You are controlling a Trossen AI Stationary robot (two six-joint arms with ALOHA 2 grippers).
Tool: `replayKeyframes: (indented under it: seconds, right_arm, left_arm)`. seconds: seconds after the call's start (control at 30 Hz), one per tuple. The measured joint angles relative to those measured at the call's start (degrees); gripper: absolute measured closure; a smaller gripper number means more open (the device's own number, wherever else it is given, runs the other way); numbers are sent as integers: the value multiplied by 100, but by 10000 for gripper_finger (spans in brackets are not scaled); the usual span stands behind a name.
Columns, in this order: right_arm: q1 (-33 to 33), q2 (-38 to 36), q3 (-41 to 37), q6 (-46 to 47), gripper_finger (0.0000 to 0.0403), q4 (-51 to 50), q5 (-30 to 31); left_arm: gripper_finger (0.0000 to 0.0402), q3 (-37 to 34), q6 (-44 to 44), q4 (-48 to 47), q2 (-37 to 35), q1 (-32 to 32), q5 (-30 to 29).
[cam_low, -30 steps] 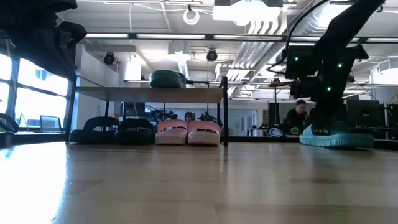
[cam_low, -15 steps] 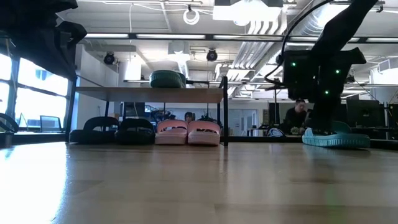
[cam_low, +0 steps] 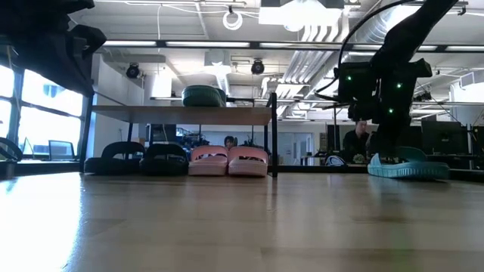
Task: Pick and place slides into the shelf
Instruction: Put the green slipper on the shelf
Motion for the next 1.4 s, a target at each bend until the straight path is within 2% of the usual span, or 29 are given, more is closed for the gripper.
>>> replayKeyframes:
  seconds: [0.37, 0.8, 0.97, 1.17, 1.4]
  right_arm:
    - [-433, 144, 0, -556, 252, 326, -309]
    - [-619, 679, 0, -249, 256, 403, 63]
    - [-617, 717, 2, -221, 299, 415, 120]
    - [-621, 717, 0, 39, 390, 395, 132]
    - [-434, 717, 42, 381, 400, 303, 100]
  left_arm:
    - [401, 0, -264, 16, 0, 0, 17]
    - [401, -2, -281, 16, 0, 0, 17]
    - [401, 0, -283, 16, 0, 0, 17]
    - [401, 0, -283, 16, 0, 0, 13]
    - [401, 0, -436, 14, 0, 0, -33]
